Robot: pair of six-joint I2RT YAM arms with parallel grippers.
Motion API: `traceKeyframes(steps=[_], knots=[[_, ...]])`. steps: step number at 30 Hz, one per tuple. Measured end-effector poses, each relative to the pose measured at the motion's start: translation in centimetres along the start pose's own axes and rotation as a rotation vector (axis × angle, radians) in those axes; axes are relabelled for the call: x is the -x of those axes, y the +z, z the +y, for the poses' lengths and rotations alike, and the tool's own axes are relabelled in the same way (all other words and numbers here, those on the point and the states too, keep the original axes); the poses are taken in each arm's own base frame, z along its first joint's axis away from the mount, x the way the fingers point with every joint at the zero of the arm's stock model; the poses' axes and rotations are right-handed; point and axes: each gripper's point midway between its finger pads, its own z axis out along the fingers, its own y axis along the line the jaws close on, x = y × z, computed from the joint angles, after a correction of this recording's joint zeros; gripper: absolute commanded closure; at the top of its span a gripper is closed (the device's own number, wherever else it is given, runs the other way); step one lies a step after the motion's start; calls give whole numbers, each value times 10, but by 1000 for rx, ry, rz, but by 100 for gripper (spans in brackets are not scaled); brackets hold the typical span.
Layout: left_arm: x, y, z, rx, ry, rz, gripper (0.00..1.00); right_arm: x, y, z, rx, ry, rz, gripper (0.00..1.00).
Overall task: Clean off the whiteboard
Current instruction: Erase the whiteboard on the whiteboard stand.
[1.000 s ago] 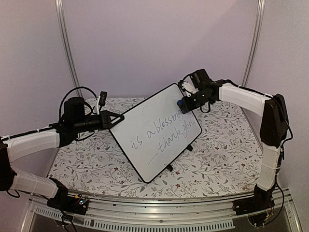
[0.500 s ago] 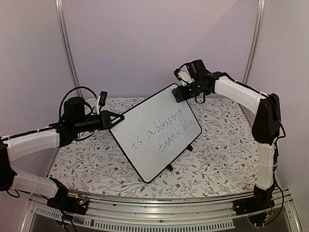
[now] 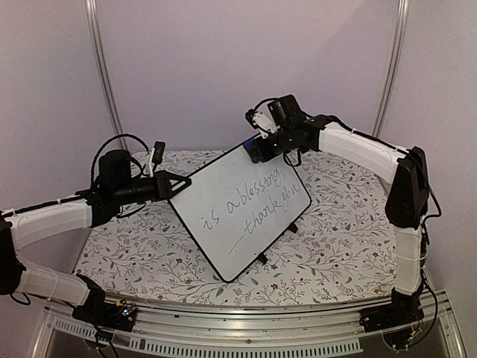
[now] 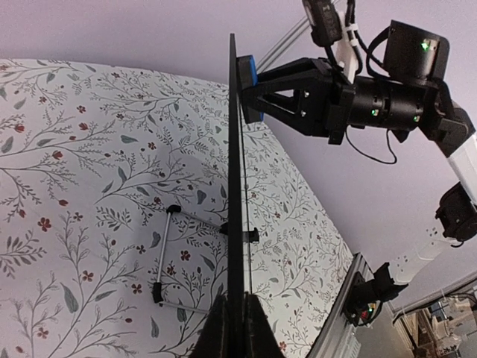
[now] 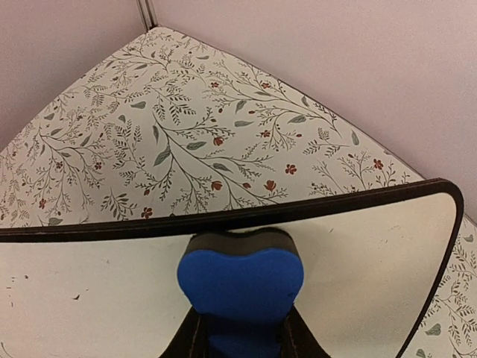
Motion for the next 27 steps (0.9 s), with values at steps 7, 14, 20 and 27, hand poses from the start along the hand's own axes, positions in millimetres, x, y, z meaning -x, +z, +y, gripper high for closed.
traceKeyframes(steps=[7, 14, 20, 27], knots=[[0, 0, 1, 5, -8, 0, 100, -1, 0, 25, 18, -34, 5, 100], [-1, 0, 2, 9, -12, 2, 100, -4, 0, 51, 36, -68, 8, 100], [-1, 0, 2, 9, -11, 2, 100, -7, -1, 74, 60, -92, 2, 100], [-1, 0, 2, 9, -11, 3, 100, -9, -3, 97, 76, -119, -2, 100]])
